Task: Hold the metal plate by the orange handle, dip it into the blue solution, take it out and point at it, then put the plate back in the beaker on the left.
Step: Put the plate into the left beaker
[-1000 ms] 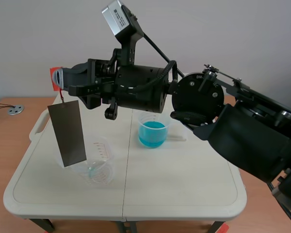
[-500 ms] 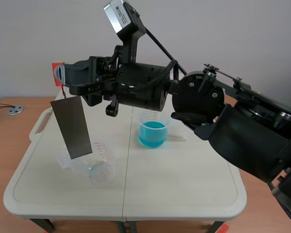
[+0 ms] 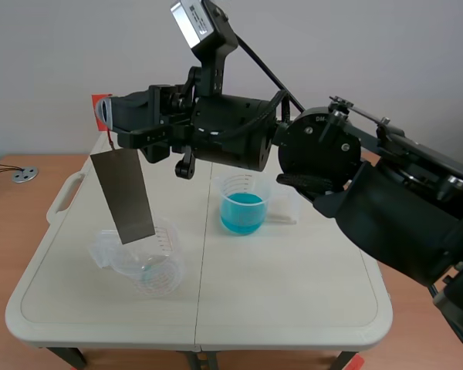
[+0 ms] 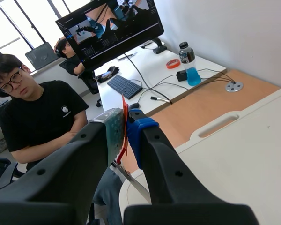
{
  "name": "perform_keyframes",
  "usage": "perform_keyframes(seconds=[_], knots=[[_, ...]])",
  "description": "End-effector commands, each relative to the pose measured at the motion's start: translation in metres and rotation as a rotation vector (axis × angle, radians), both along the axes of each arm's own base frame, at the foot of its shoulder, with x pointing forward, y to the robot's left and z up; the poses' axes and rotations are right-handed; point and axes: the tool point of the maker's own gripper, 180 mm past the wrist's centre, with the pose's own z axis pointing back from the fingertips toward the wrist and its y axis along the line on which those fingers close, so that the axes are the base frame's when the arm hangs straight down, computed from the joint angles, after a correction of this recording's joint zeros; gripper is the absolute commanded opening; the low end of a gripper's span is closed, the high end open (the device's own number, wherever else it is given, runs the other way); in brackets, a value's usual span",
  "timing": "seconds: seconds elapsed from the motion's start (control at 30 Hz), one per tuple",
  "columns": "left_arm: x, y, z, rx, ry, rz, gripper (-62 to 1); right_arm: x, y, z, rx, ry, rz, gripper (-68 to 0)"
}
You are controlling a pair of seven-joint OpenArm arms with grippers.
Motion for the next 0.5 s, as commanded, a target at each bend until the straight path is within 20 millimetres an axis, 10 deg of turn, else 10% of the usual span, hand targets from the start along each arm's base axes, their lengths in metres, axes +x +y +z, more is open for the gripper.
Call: perform_keyframes(seconds=[0.0, 0.47], knots=[[-0.004, 0.005, 0.002, 0.009, 0.008, -0.002, -53.2, -0.001, 0.002, 0.014, 0.046, -0.015, 0.001, -66.0], [-0.008, 0.006, 0.001, 0.016, 0.030, -0.004, -53.2, -0.016, 0.002, -0.028, -0.012, 0.097, -0.031, -66.0]])
